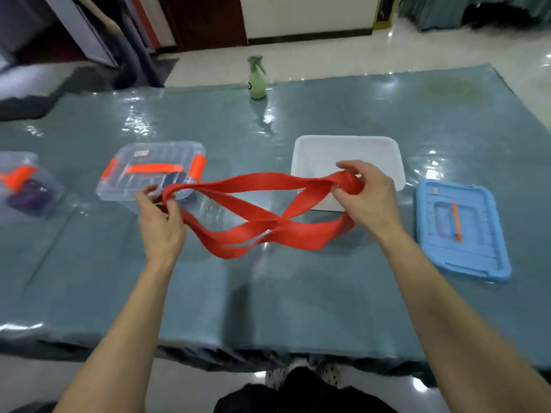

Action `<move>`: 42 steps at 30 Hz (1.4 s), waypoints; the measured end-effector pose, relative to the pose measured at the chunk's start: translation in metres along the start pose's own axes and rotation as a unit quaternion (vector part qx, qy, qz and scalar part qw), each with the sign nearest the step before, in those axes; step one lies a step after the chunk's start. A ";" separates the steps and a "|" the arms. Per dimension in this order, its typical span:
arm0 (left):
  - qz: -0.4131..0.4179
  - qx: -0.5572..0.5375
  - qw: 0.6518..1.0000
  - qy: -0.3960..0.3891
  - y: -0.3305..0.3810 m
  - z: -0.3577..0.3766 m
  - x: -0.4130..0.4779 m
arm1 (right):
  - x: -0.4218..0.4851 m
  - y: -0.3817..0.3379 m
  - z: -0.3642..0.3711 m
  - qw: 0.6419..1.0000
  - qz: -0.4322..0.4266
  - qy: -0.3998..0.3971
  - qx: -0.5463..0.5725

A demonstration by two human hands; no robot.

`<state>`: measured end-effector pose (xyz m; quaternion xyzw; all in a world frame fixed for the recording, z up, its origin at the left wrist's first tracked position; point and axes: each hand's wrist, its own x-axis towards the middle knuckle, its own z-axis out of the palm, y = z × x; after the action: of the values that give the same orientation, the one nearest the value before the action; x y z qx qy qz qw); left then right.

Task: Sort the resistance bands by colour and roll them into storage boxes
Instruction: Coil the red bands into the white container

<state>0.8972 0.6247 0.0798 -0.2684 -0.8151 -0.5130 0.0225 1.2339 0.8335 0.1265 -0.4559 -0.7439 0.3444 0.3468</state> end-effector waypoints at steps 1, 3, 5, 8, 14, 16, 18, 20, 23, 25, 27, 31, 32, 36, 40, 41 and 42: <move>0.002 -0.003 1.000 0.010 -0.004 -0.012 0.008 | 0.003 -0.007 0.007 1.000 -0.010 0.005 0.002; 0.006 0.008 1.000 0.012 -0.014 -0.035 0.018 | 0.004 -0.016 0.022 1.000 -0.014 -0.007 -0.012; 0.020 0.027 0.999 -0.006 -0.024 -0.052 0.022 | 0.004 -0.016 0.038 0.996 0.003 -0.065 -0.055; 0.059 0.042 0.996 -0.045 -0.034 -0.067 0.029 | -0.005 -0.003 0.060 0.961 0.027 -0.195 -0.194; 0.050 -0.051 0.966 -0.247 -0.029 -0.063 0.035 | -0.034 -0.013 0.094 0.931 0.031 -0.263 -0.253; 0.076 -0.071 0.958 -0.268 -0.015 -0.061 0.037 | -0.035 -0.029 0.104 0.934 -0.007 -0.272 -0.231; 0.094 -0.108 0.949 -0.282 0.006 -0.065 0.044 | -0.031 -0.048 0.115 0.938 -0.047 -0.274 -0.206; 0.117 -0.129 0.943 -0.283 0.031 -0.072 0.054 | -0.022 -0.067 0.125 0.936 -0.078 -0.283 -0.193; 0.144 -0.156 0.936 -0.282 0.069 -0.083 0.071 | -0.003 -0.086 0.130 0.944 -0.073 -0.257 -0.194; 0.154 -0.177 0.929 -0.286 0.089 -0.091 0.080 | 0.012 -0.093 0.127 0.949 -0.077 -0.229 -0.203; 0.167 -0.183 0.923 -0.295 0.106 -0.097 0.087 | 0.023 -0.100 0.123 0.946 -0.087 -0.243 -0.195; 0.198 -0.155 0.924 -0.288 0.124 -0.109 0.102 | 0.037 -0.117 0.108 0.950 -0.103 -0.230 -0.182; 0.198 -0.152 0.928 -0.276 0.124 -0.114 0.107 | 0.042 -0.125 0.101 0.958 -0.092 -0.218 -0.163; 0.182 -0.076 0.944 -0.265 0.119 -0.136 0.129 | 0.075 -0.173 0.063 0.973 -0.069 -0.216 -0.040; 0.196 0.128 0.912 -0.336 0.110 -0.121 0.127 | 0.103 -0.243 0.028 0.963 -0.141 -0.230 -0.009; 0.210 0.174 0.895 -0.353 0.107 -0.111 0.121 | 0.106 -0.260 0.022 0.956 -0.164 -0.241 -0.028; 0.220 0.205 0.881 -0.366 0.105 -0.101 0.115 | 0.108 -0.275 0.020 0.947 -0.184 -0.257 -0.055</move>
<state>0.8236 0.6217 0.2498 -0.5991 -0.7721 -0.1812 -0.1102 1.0596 0.8334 0.3656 -0.2261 -0.8964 0.3384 0.1756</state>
